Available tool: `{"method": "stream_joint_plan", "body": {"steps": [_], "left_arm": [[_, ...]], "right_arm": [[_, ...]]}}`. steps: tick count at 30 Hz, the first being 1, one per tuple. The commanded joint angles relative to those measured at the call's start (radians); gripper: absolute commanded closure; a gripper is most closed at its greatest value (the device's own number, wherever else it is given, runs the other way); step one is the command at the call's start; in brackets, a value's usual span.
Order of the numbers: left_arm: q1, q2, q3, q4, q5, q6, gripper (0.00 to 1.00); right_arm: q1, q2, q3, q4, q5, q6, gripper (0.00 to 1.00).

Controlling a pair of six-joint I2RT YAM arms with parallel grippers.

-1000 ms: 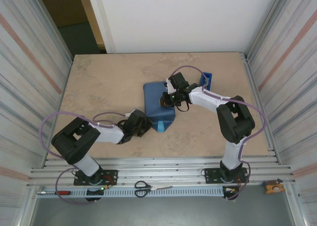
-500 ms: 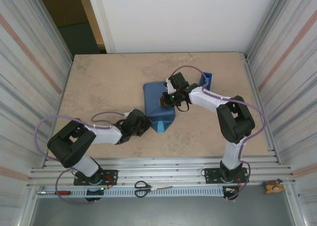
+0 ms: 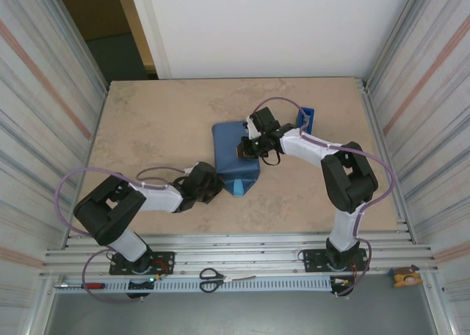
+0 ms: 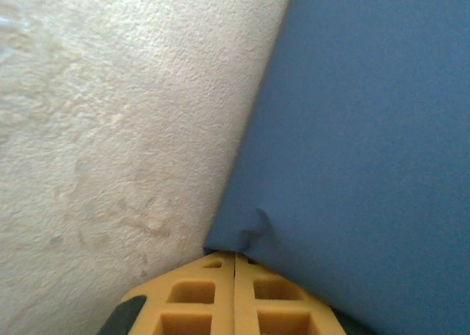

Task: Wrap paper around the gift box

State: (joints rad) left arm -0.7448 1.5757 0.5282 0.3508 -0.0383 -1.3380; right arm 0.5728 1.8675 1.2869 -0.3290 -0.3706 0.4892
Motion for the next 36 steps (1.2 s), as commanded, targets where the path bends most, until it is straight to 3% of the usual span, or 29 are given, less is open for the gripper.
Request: {"method": "stream_joint_plan", "body": {"steps": [1, 16, 26, 36], "left_arm": [[0.007, -0.065, 0.026, -0.065, -0.011, 0.022, 1.00], [-0.039, 0.054, 0.051, -0.001, 0.107, 0.003, 1.00], [-0.060, -0.016, 0.035, -0.047, 0.106, 0.002, 1.00], [-0.082, 0.058, 0.060, -0.073, 0.186, 0.001, 1.00]], "right_arm": [[0.018, 0.072, -0.037, -0.160, 0.042, 0.011, 1.00], [0.017, 0.071, -0.049, -0.157, 0.044, 0.014, 1.00], [0.017, 0.072, -0.034, -0.165, 0.048, 0.015, 1.00], [0.018, 0.077, -0.038, -0.165, 0.049, 0.018, 0.99]]}}
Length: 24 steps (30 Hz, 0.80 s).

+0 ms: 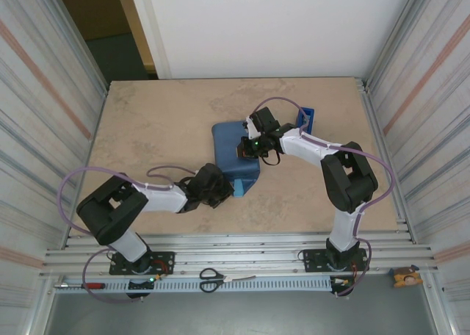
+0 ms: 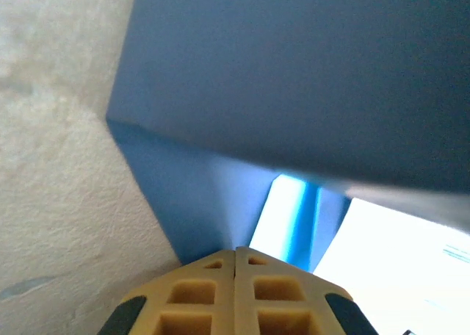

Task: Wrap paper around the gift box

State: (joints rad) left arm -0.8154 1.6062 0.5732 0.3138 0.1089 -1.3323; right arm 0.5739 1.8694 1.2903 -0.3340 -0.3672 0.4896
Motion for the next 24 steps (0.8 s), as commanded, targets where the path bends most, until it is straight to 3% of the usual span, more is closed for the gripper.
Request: {"method": "stream_joint_plan", "body": {"steps": [1, 11, 16, 19, 21, 24], "left_arm": [[-0.011, 0.032, 0.014, -0.036, 0.052, -0.006, 1.00], [-0.024, -0.029, 0.070, -0.200, 0.032, 0.086, 1.00], [-0.033, -0.162, 0.073, -0.169, 0.001, 0.199, 0.92], [-0.029, -0.302, 0.060, -0.211, -0.071, 0.293, 0.89], [-0.001, -0.381, 0.068, -0.269, -0.091, 0.363, 0.87], [0.116, -0.459, 0.080, -0.347, -0.042, 0.433, 0.79]], "right_arm": [[0.017, 0.077, -0.040, -0.160, 0.045, 0.017, 0.99], [0.020, 0.081, -0.019, -0.172, 0.048, 0.018, 0.99], [0.020, 0.076, 0.030, -0.193, 0.039, 0.004, 0.95], [0.019, 0.071, 0.101, -0.216, 0.022, -0.018, 0.91], [0.015, 0.071, 0.160, -0.236, 0.015, -0.032, 0.86], [0.001, 0.051, 0.226, -0.246, 0.003, -0.039, 0.78]]}}
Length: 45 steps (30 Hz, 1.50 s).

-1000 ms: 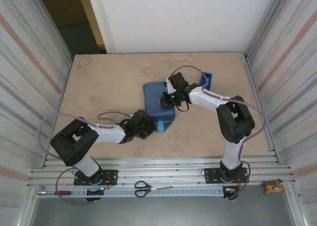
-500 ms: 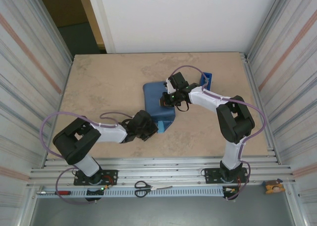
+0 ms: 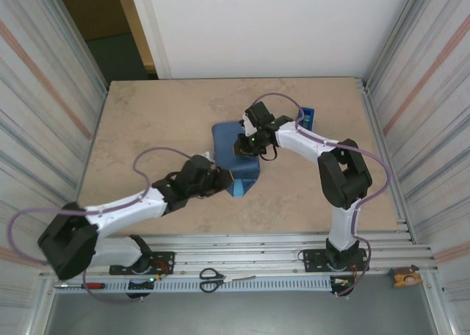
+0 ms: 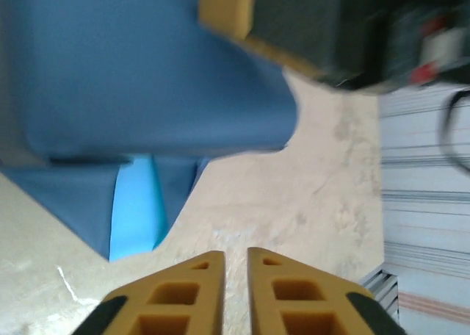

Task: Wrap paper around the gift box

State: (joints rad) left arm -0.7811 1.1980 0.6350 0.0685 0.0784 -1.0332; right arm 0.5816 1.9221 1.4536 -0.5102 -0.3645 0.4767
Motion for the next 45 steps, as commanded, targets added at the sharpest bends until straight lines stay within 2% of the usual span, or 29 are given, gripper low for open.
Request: {"method": "stream_joint_plan", "body": {"steps": [1, 5, 7, 10, 12, 16, 18, 20, 26, 33, 45], "left_arm": [[0.140, -0.058, 0.025, -0.107, 0.038, 0.158, 0.75], [0.332, 0.041, 0.110, -0.125, 0.279, 0.235, 0.56], [0.388, 0.128, 0.176, -0.141, 0.375, 0.267, 0.46], [0.426, 0.281, 0.302, -0.193, 0.497, 0.323, 0.33], [0.433, 0.374, 0.387, -0.247, 0.537, 0.356, 0.28], [0.434, 0.490, 0.494, -0.328, 0.526, 0.428, 0.20], [0.434, 0.531, 0.539, -0.390, 0.496, 0.460, 0.20], [0.435, 0.544, 0.532, -0.371, 0.484, 0.466, 0.20], [0.440, 0.595, 0.537, -0.368, 0.503, 0.474, 0.23], [0.443, 0.615, 0.518, -0.345, 0.528, 0.468, 0.27], [0.451, 0.598, 0.492, -0.342, 0.540, 0.477, 0.28]], "right_arm": [[-0.014, -0.016, 0.075, -0.068, -0.005, -0.022, 0.75], [-0.034, -0.116, 0.041, -0.031, 0.015, 0.009, 0.60], [-0.044, -0.185, -0.033, 0.000, 0.044, 0.048, 0.58], [-0.054, -0.322, -0.221, 0.077, 0.068, 0.154, 0.57], [-0.054, -0.419, -0.367, 0.152, 0.073, 0.242, 0.58], [-0.028, -0.565, -0.607, 0.276, 0.063, 0.427, 0.64], [0.007, -0.597, -0.694, 0.345, 0.073, 0.520, 0.67], [0.052, -0.590, -0.762, 0.418, 0.090, 0.622, 0.72], [0.137, -0.450, -0.841, 0.651, 0.110, 0.832, 0.79], [0.173, -0.344, -0.843, 0.733, 0.145, 0.923, 0.81], [0.185, -0.301, -0.830, 0.663, 0.193, 0.930, 0.80]]}}
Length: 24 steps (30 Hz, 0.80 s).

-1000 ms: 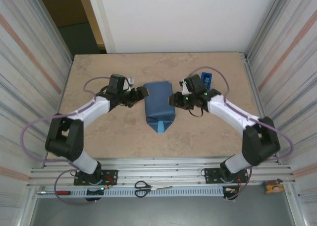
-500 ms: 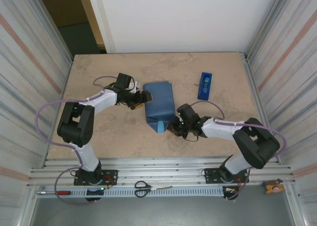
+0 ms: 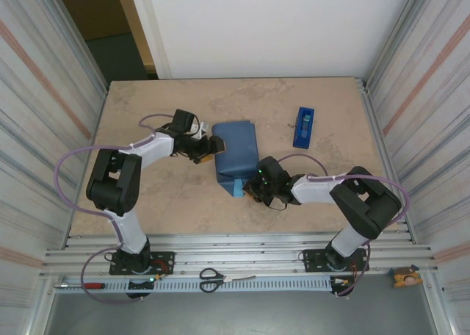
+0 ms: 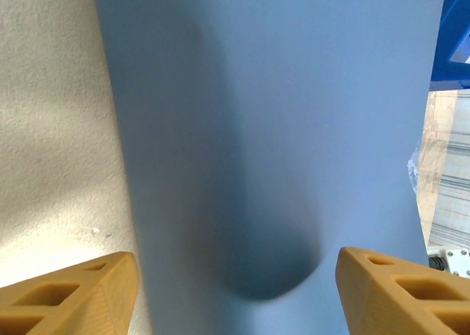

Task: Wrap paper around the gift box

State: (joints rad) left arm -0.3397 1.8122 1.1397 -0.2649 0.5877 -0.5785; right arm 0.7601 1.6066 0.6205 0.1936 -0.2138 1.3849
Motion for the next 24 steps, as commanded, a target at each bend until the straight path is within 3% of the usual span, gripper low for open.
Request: {"method": "stream_joint_plan", "body": {"steps": [1, 11, 24], "left_arm": [[0.010, -0.018, -0.017, -0.008, 0.030, 0.022, 0.29], [0.011, -0.026, -0.028, -0.005, 0.040, 0.019, 0.29], [0.011, -0.127, -0.053, -0.026, -0.039, 0.110, 0.26]], "right_arm": [[0.007, 0.019, 0.004, -0.035, 0.041, 0.020, 0.80], [0.009, 0.036, 0.046, -0.053, 0.050, -0.008, 0.92], [0.005, -0.025, 0.079, -0.077, 0.056, -0.042, 0.95]]}}
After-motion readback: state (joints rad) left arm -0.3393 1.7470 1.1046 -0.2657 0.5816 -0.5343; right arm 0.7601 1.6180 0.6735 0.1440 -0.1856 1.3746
